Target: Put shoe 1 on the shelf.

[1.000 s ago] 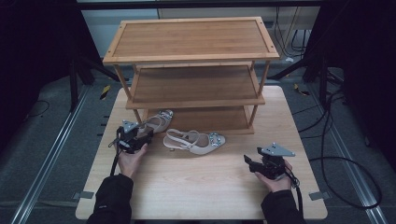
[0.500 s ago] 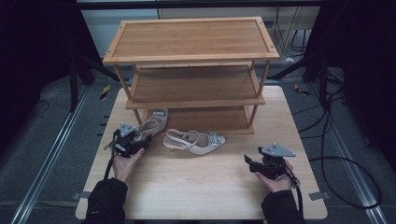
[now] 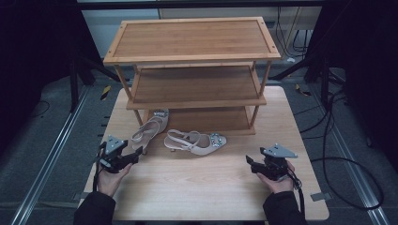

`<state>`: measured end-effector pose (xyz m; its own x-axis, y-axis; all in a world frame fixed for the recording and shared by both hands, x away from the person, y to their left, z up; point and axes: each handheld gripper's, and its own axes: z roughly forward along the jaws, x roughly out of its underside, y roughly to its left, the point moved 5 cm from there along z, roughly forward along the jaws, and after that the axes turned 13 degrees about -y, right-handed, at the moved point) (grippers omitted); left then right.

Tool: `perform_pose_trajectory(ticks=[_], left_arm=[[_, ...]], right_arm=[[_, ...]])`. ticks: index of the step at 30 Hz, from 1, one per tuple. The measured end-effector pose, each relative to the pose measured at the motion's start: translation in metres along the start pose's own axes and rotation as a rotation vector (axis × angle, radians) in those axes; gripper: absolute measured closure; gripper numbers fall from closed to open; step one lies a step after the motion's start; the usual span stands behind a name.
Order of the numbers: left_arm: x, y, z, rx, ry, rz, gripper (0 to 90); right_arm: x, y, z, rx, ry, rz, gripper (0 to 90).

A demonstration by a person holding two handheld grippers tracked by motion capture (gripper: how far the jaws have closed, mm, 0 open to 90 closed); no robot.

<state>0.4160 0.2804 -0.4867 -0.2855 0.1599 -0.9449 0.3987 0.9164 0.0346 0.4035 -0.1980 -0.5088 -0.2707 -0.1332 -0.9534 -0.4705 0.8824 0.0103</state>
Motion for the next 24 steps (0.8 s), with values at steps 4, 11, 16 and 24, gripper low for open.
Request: perform_pose_trajectory(ticks=[4, 11, 16, 24], left_arm=[[0.012, -0.002, -0.002, 0.02, 0.027, -0.003, 32.7], [0.023, -0.007, 0.017, 0.05, 0.096, 0.005, 48.5], [0.025, -0.007, 0.026, 0.052, 0.096, -0.003, 61.0], [0.025, -0.004, 0.03, 0.052, 0.093, -0.021, 74.3]], right_arm=[[0.0, 0.0, 0.0, 0.001, 0.0, -0.001, 32.6], [0.0, 0.001, 0.0, -0.002, 0.0, -0.003, 32.8], [0.001, 0.001, 0.001, -0.004, 0.005, -0.004, 33.1], [0.001, 0.002, 0.002, -0.009, 0.009, -0.002, 33.4]])
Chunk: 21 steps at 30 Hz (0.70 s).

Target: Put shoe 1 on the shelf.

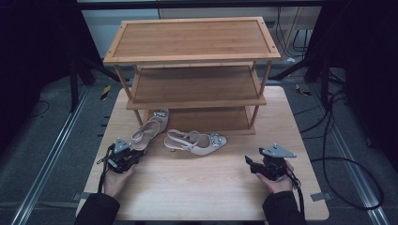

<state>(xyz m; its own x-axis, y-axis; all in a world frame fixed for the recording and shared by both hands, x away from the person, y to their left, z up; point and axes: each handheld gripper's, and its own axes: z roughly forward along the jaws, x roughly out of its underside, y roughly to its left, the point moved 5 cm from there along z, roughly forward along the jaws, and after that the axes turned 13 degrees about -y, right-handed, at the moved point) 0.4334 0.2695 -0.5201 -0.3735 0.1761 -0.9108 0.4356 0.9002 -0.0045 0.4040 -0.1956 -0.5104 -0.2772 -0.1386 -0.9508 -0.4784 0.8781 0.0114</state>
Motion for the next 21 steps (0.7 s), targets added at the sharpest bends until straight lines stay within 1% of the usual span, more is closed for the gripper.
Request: perform_pose_trajectory(ticks=[4, 6, 8, 10, 12, 14, 16, 17, 18, 20, 21], left_arm=[[-0.001, -0.002, 0.002, 0.005, -0.001, 0.004, 75.9], [-0.003, -0.002, 0.003, 0.008, 0.003, -0.001, 77.0], [-0.009, -0.004, 0.004, 0.017, -0.008, -0.006, 77.5], [-0.013, -0.005, 0.008, 0.023, -0.005, -0.009, 78.4], [-0.012, -0.006, 0.01, 0.032, 0.0, -0.011, 78.6], [-0.01, -0.007, 0.012, 0.03, 0.016, 0.01, 78.9], [-0.011, -0.008, 0.012, 0.029, 0.016, 0.013, 79.1], [-0.012, -0.007, 0.012, 0.028, 0.008, 0.01, 79.3], [-0.018, -0.006, 0.012, 0.025, 0.003, -0.003, 79.3], [-0.025, -0.005, 0.014, 0.021, -0.015, -0.013, 79.2], [-0.027, -0.006, 0.016, 0.027, -0.027, -0.02, 79.2]], right_arm=[[0.0, 0.0, 0.001, 0.0, 0.001, -0.003, 33.7], [0.0, 0.0, 0.001, 0.0, 0.001, -0.001, 33.8], [0.001, 0.0, 0.001, 0.0, 0.004, -0.001, 33.9], [0.001, 0.0, 0.001, 0.0, 0.003, -0.001, 34.0], [0.0, 0.0, 0.001, 0.0, 0.0, -0.001, 34.1], [0.0, 0.0, 0.0, -0.001, 0.0, 0.001, 34.2], [0.001, 0.0, 0.001, 0.0, 0.002, 0.001, 34.3], [0.001, 0.001, 0.001, -0.003, 0.004, 0.003, 34.3], [0.001, 0.001, 0.002, -0.003, 0.002, -0.005, 34.4], [0.001, 0.001, 0.002, -0.005, 0.005, -0.005, 34.4], [0.001, 0.001, 0.002, -0.005, 0.004, -0.005, 34.5]])
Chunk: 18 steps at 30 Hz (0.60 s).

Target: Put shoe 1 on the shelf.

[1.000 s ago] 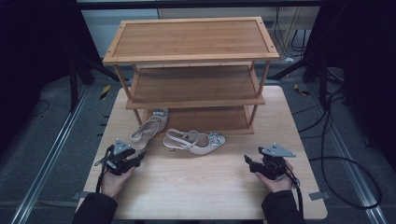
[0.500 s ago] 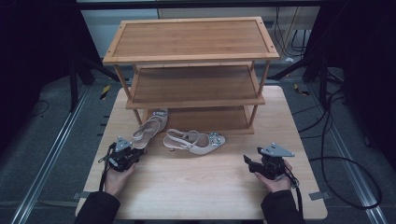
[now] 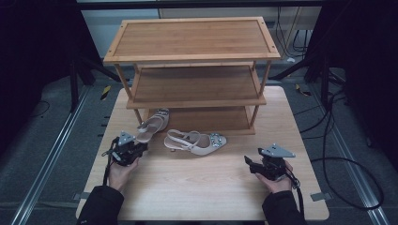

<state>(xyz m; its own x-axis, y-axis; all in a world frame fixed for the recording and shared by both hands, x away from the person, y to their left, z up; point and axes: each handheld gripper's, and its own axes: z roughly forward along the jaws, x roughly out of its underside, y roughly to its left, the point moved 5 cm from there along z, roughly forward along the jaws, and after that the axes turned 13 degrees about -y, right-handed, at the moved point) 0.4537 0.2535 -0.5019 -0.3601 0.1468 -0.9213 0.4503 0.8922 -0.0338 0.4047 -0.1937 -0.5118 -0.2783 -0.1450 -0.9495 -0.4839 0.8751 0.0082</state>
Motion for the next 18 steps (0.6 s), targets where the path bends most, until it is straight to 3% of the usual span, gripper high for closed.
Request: perform_pose_trajectory(ticks=[4, 10, 15, 16, 18], left_arm=[[-0.002, -0.005, 0.008, 0.004, 0.018, 0.013, 79.3], [-0.014, -0.013, 0.026, 0.008, 0.007, -0.004, 79.2], [-0.022, -0.011, 0.037, -0.004, 0.0, -0.01, 79.4], [-0.025, -0.009, 0.042, -0.017, -0.02, -0.018, 79.4], [-0.024, -0.007, 0.048, -0.022, -0.008, -0.023, 79.5]], right_arm=[[0.0, -0.001, 0.0, 0.004, -0.004, 0.001, 34.5], [0.0, -0.001, 0.0, 0.001, -0.002, 0.001, 34.7], [0.0, -0.001, 0.0, 0.001, -0.004, 0.0, 34.9], [0.001, -0.001, -0.001, -0.001, -0.001, 0.008, 35.0], [0.001, -0.001, -0.001, -0.001, -0.001, 0.004, 35.2]])
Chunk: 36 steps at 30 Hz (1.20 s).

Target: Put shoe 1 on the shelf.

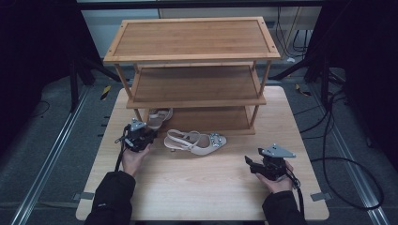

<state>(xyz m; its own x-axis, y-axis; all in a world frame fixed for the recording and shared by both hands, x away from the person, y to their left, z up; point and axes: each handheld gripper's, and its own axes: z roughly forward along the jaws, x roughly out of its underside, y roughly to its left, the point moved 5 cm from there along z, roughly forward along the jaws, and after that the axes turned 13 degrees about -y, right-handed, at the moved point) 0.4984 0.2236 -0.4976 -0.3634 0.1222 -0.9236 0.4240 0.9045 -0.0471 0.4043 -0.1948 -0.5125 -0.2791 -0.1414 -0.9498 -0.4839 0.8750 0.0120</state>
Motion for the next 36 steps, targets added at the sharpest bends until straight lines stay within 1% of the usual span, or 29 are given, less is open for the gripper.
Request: perform_pose_trajectory(ticks=[1, 2, 3, 4, 7, 10, 12, 14, 15, 16, 17, 21, 22, 23, 25, 26, 27, 29, 31, 34, 35, 36], left_arm=[[0.0, 0.0, 0.0, 0.0, 0.0, 0.0, 79.5], [0.0, 0.001, 0.006, -0.005, -0.001, 0.004, 79.5], [0.0, 0.001, 0.006, -0.005, -0.001, 0.004, 79.6], [0.0, 0.0, 0.011, 0.002, 0.005, 0.015, 79.6], [0.0, -0.003, 0.018, 0.002, 0.001, 0.02, 79.5], [0.004, -0.005, 0.026, 0.005, 0.008, 0.021, 79.5], [0.006, -0.008, 0.03, 0.004, 0.01, 0.028, 79.5], [0.009, -0.011, 0.033, -0.003, 0.02, 0.042, 79.4], [0.01, -0.012, 0.035, -0.008, 0.026, 0.058, 79.4], [0.01, -0.012, 0.035, -0.009, 0.023, 0.06, 79.4], [0.01, -0.011, 0.035, -0.008, 0.024, 0.05, 79.4], [0.01, -0.009, 0.033, -0.012, 0.028, 0.052, 79.0], [0.01, -0.007, 0.032, -0.01, 0.03, 0.041, 78.5], [0.009, -0.007, 0.03, -0.013, 0.028, 0.037, 76.3], [0.005, -0.007, 0.024, -0.004, 0.013, 0.031, 70.2], [0.005, -0.007, 0.024, -0.004, 0.013, 0.031, 69.1], [0.003, -0.008, 0.013, 0.011, -0.001, 0.033, 67.8], [0.003, -0.01, 0.001, 0.023, -0.011, 0.044, 67.2], [0.006, -0.013, -0.012, 0.046, -0.015, 0.053, 66.4], [0.01, -0.016, -0.029, 0.081, -0.02, 0.049, 67.0], [0.01, -0.018, -0.034, 0.095, -0.033, 0.049, 67.7], [0.01, -0.019, -0.038, 0.117, -0.04, 0.044, 67.9]], right_arm=[[0.0, 0.0, 0.0, 0.0, 0.0, 0.0, 35.2], [0.0, 0.0, 0.0, -0.002, 0.0, -0.001, 35.3], [0.0, 0.0, 0.0, -0.002, 0.0, -0.001, 35.3], [0.0, 0.0, 0.0, -0.002, 0.001, -0.002, 35.3], [0.0, 0.0, 0.0, -0.003, -0.001, 0.001, 35.5], [0.0, 0.001, 0.0, -0.006, 0.0, 0.001, 35.7], [0.001, 0.001, 0.001, -0.008, -0.001, -0.005, 35.8], [0.001, 0.001, 0.001, -0.008, 0.0, -0.009, 36.0], [0.0, 0.001, 0.0, -0.008, -0.002, -0.009, 36.0], [0.0, 0.001, 0.0, -0.008, -0.002, -0.007, 36.0], [0.0, 0.001, 0.0, -0.007, -0.005, -0.006, 36.0], [0.0, 0.001, 0.0, -0.009, -0.005, -0.007, 36.1], [0.0, 0.002, 0.0, -0.013, -0.004, -0.01, 36.0], [0.0, 0.002, 0.0, -0.013, -0.005, -0.012, 36.1], [0.0, 0.003, 0.0, -0.014, -0.008, -0.012, 36.1], [-0.001, 0.003, 0.0, -0.015, -0.012, -0.014, 36.1], [-0.002, 0.004, -0.001, -0.018, -0.016, -0.009, 36.1], [-0.002, 0.004, -0.001, -0.017, -0.019, -0.013, 36.1], [-0.003, 0.005, 0.0, -0.02, -0.017, -0.014, 36.3], [-0.004, 0.007, 0.0, -0.024, -0.02, -0.016, 36.7], [-0.004, 0.008, 0.0, -0.025, -0.021, -0.017, 36.9], [-0.005, 0.008, 0.0, -0.026, -0.024, -0.016, 37.0]])
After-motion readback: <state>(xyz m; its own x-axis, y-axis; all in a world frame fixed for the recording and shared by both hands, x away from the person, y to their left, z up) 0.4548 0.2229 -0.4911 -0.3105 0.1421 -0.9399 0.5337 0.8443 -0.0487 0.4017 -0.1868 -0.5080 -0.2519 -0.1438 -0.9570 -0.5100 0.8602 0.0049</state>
